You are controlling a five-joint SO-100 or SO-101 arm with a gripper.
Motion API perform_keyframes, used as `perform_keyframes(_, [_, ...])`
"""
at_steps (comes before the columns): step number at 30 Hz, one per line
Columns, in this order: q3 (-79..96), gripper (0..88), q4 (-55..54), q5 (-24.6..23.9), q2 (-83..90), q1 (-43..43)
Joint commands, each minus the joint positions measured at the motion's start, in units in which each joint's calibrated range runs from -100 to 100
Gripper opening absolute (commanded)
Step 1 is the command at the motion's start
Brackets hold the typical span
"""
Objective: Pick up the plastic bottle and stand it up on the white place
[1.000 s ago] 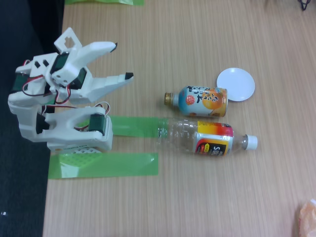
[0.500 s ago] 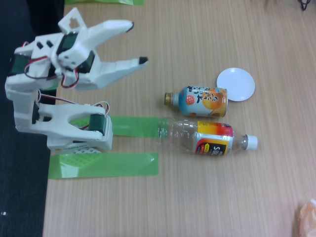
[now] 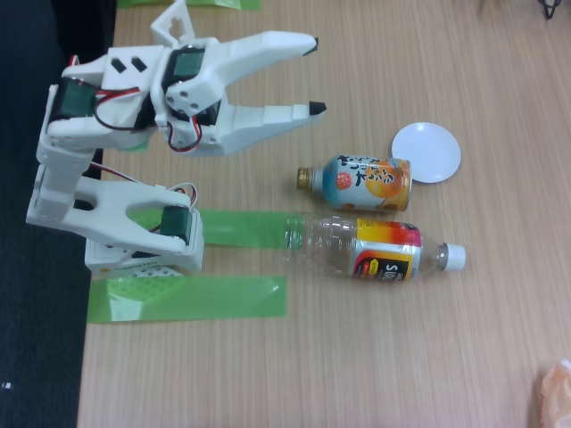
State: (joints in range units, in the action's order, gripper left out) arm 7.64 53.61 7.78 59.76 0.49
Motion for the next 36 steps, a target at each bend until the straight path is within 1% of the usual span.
perform_keyframes(1, [-1.5,25.9,-0.7,0.3,-0.8,-0.1])
perform_keyframes(11, [-1.7,26.4,-0.7,0.5,-0.8,0.1])
perform_keyframes(15, [-1.5,26.4,-0.7,4.8,-0.9,-0.1])
perform_keyframes(16, [-1.4,26.2,-0.7,5.2,-1.3,-0.1])
perform_keyframes(26, [-1.4,26.5,0.0,5.0,-1.8,-0.1])
perform_keyframes(36, [-2.3,26.6,-0.7,5.6,-12.3,0.2])
